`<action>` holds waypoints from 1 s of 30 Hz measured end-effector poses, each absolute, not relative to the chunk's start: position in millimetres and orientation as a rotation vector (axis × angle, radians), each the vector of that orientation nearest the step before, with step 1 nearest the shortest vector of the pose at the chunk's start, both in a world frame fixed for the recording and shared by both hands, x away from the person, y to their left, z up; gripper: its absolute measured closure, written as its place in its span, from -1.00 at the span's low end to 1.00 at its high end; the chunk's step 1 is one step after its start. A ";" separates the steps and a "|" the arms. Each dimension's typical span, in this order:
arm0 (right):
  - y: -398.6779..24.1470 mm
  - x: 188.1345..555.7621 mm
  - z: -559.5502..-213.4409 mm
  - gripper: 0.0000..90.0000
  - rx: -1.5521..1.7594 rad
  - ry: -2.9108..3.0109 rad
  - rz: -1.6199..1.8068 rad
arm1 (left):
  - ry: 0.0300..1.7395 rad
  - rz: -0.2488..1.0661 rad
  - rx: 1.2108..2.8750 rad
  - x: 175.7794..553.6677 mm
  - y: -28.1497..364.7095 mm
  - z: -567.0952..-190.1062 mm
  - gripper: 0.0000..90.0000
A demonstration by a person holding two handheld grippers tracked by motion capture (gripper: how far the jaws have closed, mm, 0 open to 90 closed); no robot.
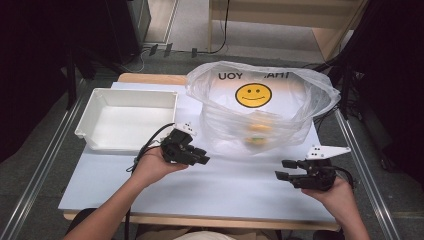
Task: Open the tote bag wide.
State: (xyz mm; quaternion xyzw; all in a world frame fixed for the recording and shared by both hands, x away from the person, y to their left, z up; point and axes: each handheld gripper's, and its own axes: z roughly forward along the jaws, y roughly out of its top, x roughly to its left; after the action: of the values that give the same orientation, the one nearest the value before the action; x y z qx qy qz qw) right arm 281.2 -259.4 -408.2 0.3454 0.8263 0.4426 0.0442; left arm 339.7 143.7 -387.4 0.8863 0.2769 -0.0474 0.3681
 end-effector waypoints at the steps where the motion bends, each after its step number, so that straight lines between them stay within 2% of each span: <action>1: -262.2 280.9 -407.3 0.11 1.073 2.523 1.358 | 0.706 -0.123 2.272 339.4 143.3 -386.5 0.51; 7: -276.9 283.0 -400.5 0.22 1.118 2.510 1.344 | 0.685 -0.130 2.276 341.2 142.5 -376.4 0.53; 14: -298.3 289.3 -390.1 0.45 1.183 2.464 1.376 | 0.685 -0.128 2.265 344.8 141.9 -364.3 0.63; 15: -303.7 292.0 -386.1 0.56 1.198 2.460 1.368 | 0.678 -0.134 2.266 345.4 141.8 -362.7 0.68; 17: -306.5 293.1 -383.9 0.61 1.204 2.456 1.367 | 0.679 -0.134 2.272 345.8 141.1 -359.3 0.71; 23: -322.6 303.4 -375.1 1.00 1.202 2.453 1.389 | 0.653 -0.135 2.284 346.5 138.4 -348.4 0.89; 30: -337.7 317.4 -366.3 1.00 1.222 2.447 1.340 | 0.630 -0.127 2.275 351.0 134.8 -330.1 0.95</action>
State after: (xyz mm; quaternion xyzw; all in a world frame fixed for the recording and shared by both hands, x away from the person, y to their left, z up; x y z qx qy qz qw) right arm 317.4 -337.7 -366.3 0.4007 0.8025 0.4394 0.0482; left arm 351.0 134.8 -330.1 0.8905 0.2466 -0.0496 0.3791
